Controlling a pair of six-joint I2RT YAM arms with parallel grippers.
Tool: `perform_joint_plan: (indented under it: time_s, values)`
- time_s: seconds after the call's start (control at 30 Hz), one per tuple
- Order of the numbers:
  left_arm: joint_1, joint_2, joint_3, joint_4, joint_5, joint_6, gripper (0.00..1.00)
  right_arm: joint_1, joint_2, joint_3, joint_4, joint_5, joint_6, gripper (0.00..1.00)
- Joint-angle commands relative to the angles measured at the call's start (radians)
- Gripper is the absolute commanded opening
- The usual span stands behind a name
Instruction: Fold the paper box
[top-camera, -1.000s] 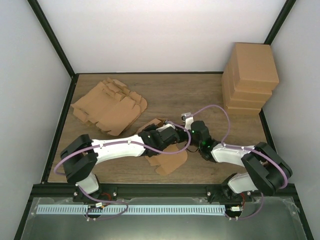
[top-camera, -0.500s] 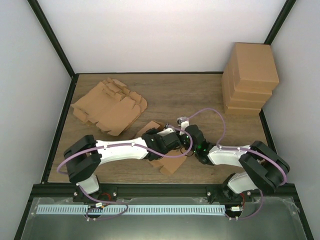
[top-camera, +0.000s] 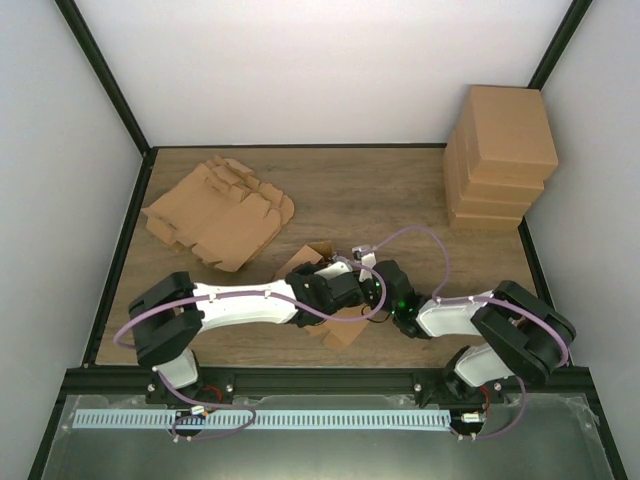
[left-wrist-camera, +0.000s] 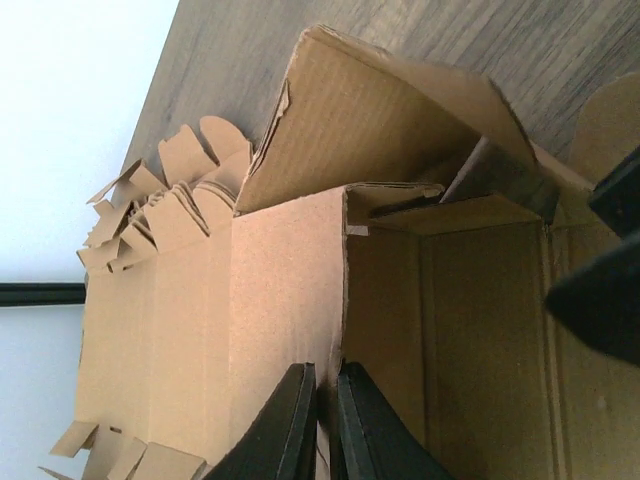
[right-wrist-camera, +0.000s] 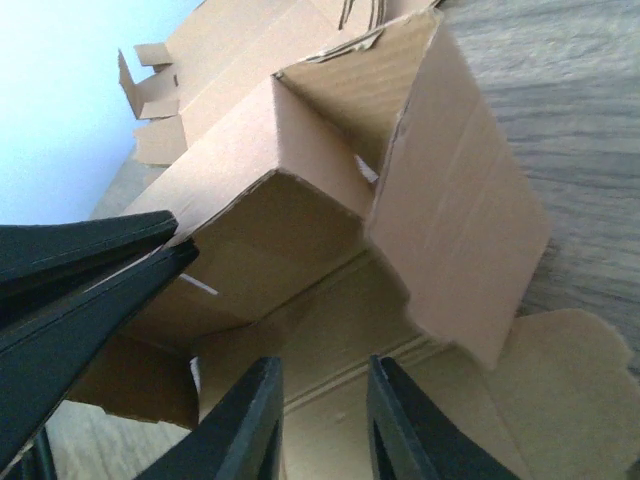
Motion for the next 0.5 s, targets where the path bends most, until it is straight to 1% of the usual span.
perform_joint_plan:
  time_s: [0.0,0.1,0.17,0.33,0.47]
  values:
    - [-0.016,-0.044,-0.032,0.048,0.03,0.007,0.08,0.016,-0.016,-0.001,0.061,-0.05,-0.042,0.29]
    - [-0.016,-0.057,-0.041,0.054,0.037,0.016,0.08,0.014,-0.05,-0.011,0.056,-0.057,-0.081,0.41]
    - [-0.016,-0.056,-0.042,0.055,0.04,0.019,0.08,0.005,-0.075,-0.024,0.051,-0.064,-0.107,0.46]
    - [-0.016,-0.047,-0.04,0.055,0.03,0.02,0.08,-0.06,-0.195,-0.103,0.047,-0.078,-0.124,0.5]
    - [-0.016,-0.045,-0.04,0.056,0.03,0.02,0.08,-0.167,-0.283,-0.139,0.038,-0.129,-0.137,0.52]
